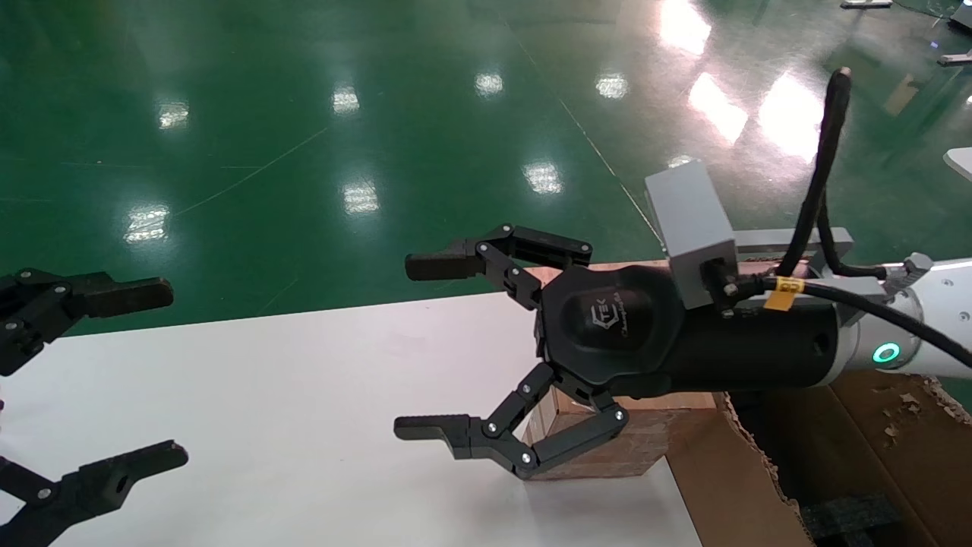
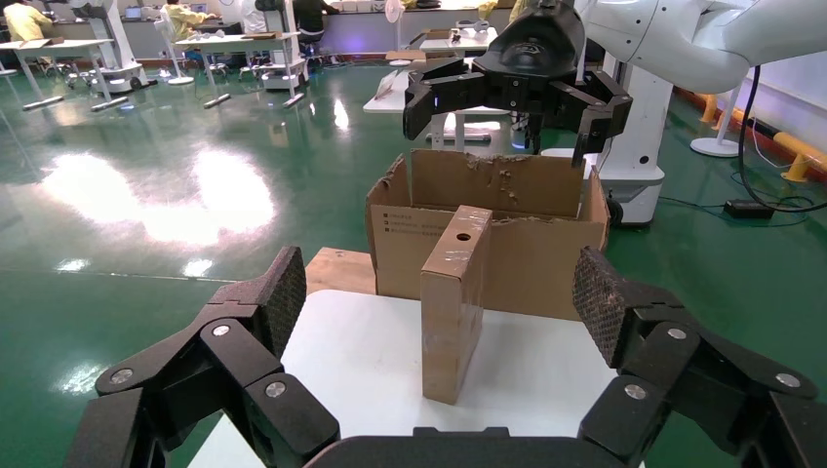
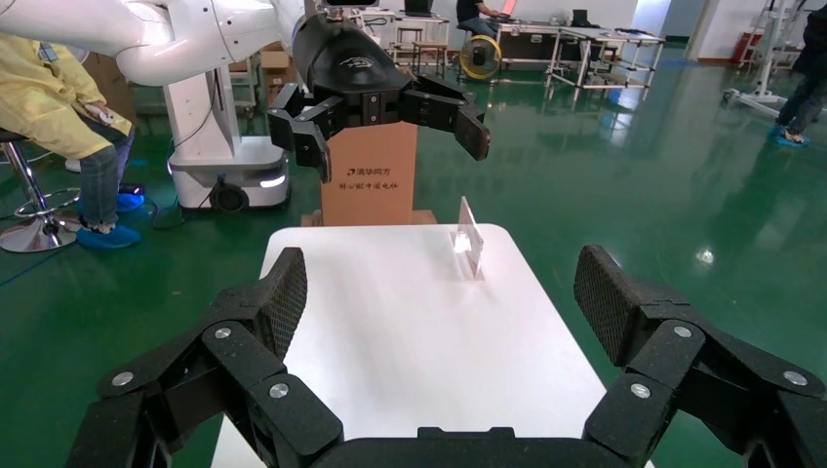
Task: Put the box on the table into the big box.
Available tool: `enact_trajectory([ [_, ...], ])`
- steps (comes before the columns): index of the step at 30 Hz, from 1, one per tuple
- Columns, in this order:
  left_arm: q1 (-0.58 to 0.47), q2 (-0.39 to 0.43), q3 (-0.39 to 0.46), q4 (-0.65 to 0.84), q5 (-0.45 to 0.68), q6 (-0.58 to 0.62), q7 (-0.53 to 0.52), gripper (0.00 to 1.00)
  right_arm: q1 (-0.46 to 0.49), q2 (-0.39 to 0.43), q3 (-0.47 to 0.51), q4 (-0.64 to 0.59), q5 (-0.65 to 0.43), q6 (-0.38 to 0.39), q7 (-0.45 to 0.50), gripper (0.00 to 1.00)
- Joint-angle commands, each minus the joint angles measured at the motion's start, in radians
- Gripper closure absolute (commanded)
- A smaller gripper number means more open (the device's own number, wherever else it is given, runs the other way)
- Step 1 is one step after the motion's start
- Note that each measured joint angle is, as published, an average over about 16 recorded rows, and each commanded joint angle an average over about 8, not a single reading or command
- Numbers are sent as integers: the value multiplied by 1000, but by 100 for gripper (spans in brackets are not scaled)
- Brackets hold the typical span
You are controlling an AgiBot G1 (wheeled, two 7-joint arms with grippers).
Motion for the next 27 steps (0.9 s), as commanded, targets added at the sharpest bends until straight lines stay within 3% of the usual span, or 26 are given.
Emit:
enact_trajectory([
  [1,0,0,0,0,0,0,0,0,0,0,0,0,0,0,0,0],
  [17,0,0,0,0,0,0,0,2,0,0,0,-1,-1,0,0,0],
  [18,0,0,0,0,0,0,0,9,0,0,-1,-1,-2,0,0,0],
  [25,0,0,0,0,0,0,0,94,12,15,-10,-11,-36,-13,-8,0],
  [26,0,0,0,0,0,0,0,100,17,19,-14,-14,-46,-18,-10,0],
  [27,0,0,0,0,0,0,0,100,23,24,-17,-17,-57,-24,-12,0],
])
